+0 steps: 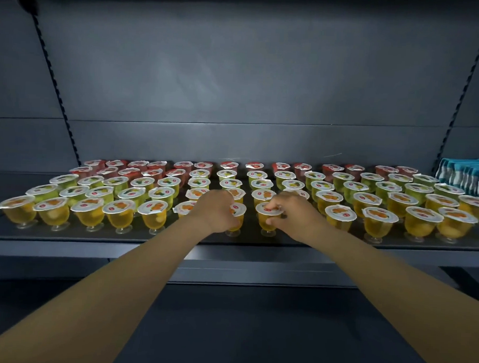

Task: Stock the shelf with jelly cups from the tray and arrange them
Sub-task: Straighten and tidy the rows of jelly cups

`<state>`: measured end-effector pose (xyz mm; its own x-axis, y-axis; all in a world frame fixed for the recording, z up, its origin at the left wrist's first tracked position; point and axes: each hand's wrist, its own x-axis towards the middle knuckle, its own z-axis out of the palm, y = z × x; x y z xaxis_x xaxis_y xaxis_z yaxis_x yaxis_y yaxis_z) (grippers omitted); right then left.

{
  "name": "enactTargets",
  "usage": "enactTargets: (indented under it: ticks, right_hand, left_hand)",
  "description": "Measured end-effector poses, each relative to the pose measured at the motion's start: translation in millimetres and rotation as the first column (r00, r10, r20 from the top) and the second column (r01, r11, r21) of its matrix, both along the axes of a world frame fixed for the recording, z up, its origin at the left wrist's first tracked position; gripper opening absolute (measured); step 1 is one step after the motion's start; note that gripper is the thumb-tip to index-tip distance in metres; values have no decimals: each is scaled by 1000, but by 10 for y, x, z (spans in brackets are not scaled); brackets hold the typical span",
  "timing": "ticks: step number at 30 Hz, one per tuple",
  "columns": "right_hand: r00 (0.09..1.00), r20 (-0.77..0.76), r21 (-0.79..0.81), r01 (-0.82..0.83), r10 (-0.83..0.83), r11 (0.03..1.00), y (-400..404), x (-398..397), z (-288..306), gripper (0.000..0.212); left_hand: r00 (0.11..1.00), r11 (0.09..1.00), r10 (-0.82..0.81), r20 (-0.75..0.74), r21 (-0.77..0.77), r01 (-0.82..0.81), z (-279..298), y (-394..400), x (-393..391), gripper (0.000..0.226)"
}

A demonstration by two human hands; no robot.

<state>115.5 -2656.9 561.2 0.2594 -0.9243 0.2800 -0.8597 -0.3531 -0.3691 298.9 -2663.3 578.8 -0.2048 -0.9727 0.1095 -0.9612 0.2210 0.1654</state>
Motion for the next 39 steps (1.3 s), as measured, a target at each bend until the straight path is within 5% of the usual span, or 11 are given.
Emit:
enactTargets:
  ticks: [5,26,39]
  right_hand:
    - [999,11,-18,45,-44,999,55,112,-27,32]
    - [993,14,-48,117,-116,992,170,207,-58,33]
    - [956,-273,-112,76,-104,991,377,-356,513,52]
  left_hand:
    - [998,1000,-20,63,-16,21,-1,-9,37,21]
    - [983,995,-88,158,-35,94,36,-37,106,37]
    - [967,994,-103,232,-15,110,555,160,-158,68]
